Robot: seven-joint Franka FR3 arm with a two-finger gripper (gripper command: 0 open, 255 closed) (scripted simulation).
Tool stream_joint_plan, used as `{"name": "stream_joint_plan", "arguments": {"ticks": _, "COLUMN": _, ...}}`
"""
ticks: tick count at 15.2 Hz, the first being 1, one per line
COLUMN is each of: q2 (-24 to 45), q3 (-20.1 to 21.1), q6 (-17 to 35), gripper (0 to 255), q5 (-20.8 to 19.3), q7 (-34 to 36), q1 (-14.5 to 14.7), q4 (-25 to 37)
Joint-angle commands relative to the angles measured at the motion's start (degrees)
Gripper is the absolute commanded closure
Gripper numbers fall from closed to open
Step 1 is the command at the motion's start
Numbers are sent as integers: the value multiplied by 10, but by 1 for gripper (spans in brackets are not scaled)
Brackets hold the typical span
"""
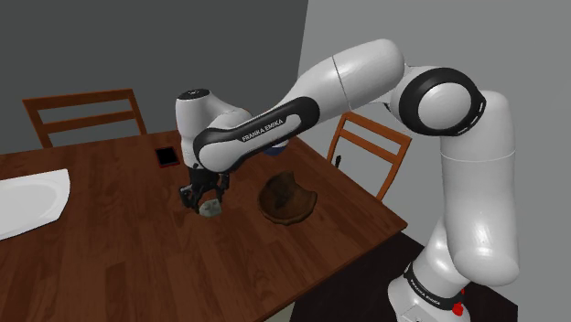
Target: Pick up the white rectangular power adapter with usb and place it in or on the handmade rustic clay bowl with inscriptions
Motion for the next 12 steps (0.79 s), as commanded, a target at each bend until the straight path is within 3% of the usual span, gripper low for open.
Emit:
{"name": "stream_joint_plan", "arguments": {"ticks": 1, "q2": -8, "q3": 2, "q6": -12, "gripper": 255, "q5": 3, "q7": -3, "q1": -2, "q4": 4}}
{"name": "stream_joint_plan", "arguments": {"ticks": 12, "q2": -40, "q3": 9, "q6": -82, "gripper": 255, "q5": 18, "q7": -13, "q1": -5, "q4": 44}}
